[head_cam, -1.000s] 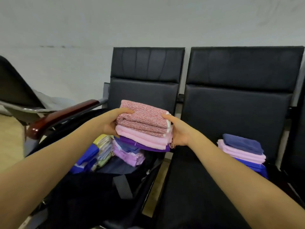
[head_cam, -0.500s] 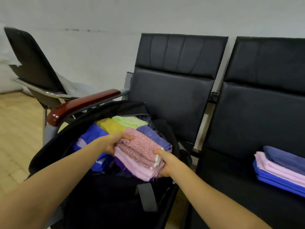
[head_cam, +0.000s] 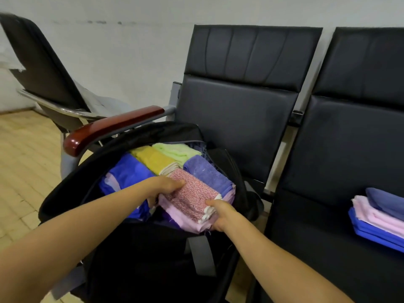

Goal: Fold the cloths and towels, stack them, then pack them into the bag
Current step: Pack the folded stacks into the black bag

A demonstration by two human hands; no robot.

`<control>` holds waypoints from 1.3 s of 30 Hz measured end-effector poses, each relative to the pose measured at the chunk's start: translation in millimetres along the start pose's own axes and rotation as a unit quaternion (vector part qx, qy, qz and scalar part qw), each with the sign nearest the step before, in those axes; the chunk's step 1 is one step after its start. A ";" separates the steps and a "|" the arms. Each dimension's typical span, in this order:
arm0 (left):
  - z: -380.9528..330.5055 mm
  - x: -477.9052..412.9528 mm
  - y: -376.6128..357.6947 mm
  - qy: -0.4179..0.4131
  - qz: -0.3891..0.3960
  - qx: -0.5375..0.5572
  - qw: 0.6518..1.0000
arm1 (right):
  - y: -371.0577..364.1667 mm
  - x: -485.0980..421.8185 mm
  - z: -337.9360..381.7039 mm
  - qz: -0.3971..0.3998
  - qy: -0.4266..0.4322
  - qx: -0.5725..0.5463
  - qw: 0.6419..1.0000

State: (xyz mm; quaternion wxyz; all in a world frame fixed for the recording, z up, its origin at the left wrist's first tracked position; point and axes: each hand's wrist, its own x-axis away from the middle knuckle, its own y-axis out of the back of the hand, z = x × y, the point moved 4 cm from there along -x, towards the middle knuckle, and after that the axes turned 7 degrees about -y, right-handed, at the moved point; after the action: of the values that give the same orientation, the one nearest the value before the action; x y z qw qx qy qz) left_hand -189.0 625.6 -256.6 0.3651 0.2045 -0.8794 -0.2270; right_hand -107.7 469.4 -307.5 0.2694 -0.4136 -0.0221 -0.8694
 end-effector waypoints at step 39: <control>-58.2 62.8 -5.1 -0.040 0.064 0.289 0.954 | 49.4 85.3 94.5 -0.063 0.284 0.461 0.839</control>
State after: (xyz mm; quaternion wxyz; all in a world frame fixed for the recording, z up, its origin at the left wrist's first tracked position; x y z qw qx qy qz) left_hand -186.0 573.9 -188.3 0.2686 0.2349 -0.9327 0.0526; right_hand -60.6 413.5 -192.2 0.3675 0.0257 -0.3686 -0.8535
